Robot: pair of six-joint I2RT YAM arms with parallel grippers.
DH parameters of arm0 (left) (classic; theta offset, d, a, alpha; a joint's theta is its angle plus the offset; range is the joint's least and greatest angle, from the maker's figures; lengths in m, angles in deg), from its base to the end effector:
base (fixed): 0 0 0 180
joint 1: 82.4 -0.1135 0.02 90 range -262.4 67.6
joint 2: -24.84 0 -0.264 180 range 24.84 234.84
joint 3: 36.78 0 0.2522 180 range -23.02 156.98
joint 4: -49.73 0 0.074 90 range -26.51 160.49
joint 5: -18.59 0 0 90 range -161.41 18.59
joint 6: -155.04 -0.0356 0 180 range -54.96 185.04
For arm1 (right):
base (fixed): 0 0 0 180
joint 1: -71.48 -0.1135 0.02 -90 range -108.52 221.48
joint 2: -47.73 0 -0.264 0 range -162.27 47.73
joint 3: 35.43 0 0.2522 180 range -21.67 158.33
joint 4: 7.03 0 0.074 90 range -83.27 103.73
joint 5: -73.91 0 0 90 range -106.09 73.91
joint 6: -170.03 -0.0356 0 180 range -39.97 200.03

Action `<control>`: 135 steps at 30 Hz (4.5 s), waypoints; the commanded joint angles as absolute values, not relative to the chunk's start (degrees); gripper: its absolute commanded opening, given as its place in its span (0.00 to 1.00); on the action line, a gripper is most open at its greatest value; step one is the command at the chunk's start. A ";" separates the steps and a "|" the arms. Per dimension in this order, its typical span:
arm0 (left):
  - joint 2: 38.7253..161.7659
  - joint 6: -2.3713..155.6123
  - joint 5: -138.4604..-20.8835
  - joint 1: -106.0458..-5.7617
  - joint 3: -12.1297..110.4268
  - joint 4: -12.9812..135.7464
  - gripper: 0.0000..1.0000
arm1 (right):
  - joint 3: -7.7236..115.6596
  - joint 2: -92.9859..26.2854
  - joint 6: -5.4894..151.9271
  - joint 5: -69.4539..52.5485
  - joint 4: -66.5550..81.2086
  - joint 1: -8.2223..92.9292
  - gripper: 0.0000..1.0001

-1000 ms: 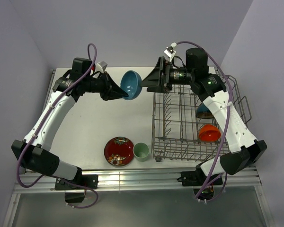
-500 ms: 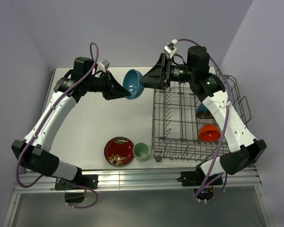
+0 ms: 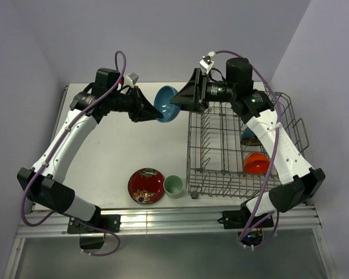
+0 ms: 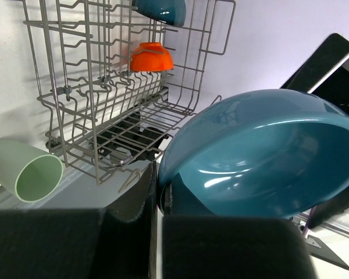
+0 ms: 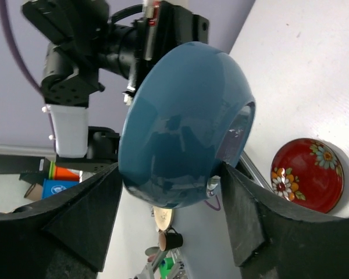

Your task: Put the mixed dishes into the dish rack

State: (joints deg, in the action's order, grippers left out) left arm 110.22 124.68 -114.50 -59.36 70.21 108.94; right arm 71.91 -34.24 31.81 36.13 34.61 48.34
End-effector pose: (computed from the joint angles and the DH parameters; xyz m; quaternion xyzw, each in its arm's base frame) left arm 0.2780 -0.1447 0.4085 -0.1081 0.8433 -0.5186 0.0907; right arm 0.2675 0.1449 0.4561 -0.1017 0.7586 0.6002 0.2322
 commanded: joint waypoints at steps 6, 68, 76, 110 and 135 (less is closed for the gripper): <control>110.27 123.84 -115.18 -58.15 72.25 107.08 0.00 | 74.58 -34.27 34.59 33.74 35.74 46.96 0.31; 112.38 112.85 -97.69 -57.09 73.76 142.24 0.00 | 83.81 -31.91 64.82 -13.10 68.88 28.87 0.67; 108.87 112.59 -102.16 -56.83 71.47 139.61 0.00 | 81.17 -30.93 60.36 -12.07 65.97 27.18 0.76; 101.74 115.58 -120.45 -56.74 64.69 115.16 0.00 | 56.73 -20.30 24.66 32.60 24.75 41.60 0.00; 93.93 107.05 -73.29 -55.07 62.61 116.15 0.00 | 78.00 -26.36 41.90 7.73 60.00 42.30 0.67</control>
